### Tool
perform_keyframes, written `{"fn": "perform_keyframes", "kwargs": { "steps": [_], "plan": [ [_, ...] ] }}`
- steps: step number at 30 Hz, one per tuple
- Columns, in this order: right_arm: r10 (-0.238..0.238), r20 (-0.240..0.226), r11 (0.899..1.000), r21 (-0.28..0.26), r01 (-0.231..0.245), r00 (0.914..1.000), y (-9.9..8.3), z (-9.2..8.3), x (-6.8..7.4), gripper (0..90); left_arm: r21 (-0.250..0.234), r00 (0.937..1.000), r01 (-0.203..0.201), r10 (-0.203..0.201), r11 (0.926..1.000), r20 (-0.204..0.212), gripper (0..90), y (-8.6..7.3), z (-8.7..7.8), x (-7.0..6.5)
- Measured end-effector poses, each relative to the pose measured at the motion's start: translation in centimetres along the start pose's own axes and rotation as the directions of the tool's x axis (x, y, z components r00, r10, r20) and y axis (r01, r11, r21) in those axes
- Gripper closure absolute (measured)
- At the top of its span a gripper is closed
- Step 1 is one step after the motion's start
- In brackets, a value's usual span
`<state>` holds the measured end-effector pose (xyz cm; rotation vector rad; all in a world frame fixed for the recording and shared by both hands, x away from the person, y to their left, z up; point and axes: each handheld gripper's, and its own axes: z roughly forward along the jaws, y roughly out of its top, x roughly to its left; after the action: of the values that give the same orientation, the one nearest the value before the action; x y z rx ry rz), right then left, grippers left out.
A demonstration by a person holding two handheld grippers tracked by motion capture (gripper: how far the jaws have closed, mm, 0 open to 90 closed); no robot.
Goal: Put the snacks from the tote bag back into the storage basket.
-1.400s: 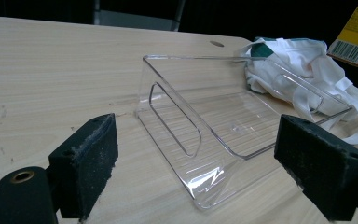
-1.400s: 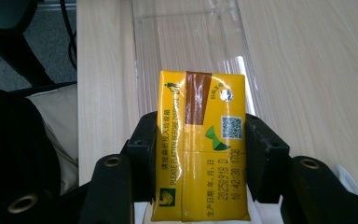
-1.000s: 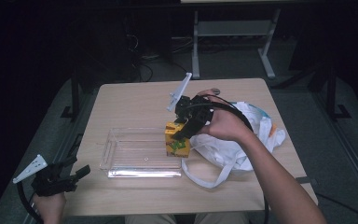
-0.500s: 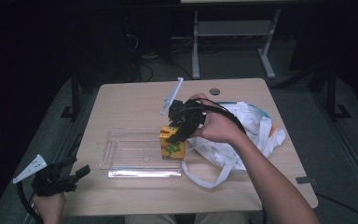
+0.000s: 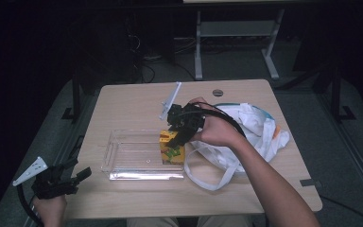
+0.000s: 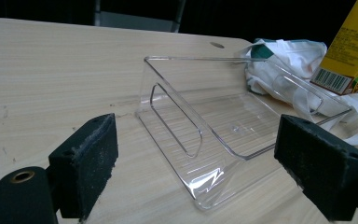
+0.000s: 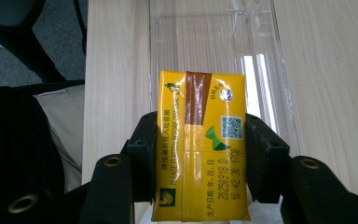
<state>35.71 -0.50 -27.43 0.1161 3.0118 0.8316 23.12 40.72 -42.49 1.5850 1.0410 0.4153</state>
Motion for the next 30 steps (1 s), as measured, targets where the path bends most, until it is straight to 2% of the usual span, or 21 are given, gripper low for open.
{"fn": "perform_keyframes", "kwargs": {
  "steps": [30],
  "plan": [
    [-0.01, -0.023, 1.0, 0.015, 0.01, 0.9997, 0.1, 1.9, 0.0, 52.3, -0.002, 1.0, 0.004, -0.004, 1.0, 0.001, 13.0, 0.0, 0.0, -0.1]
  ]
}}
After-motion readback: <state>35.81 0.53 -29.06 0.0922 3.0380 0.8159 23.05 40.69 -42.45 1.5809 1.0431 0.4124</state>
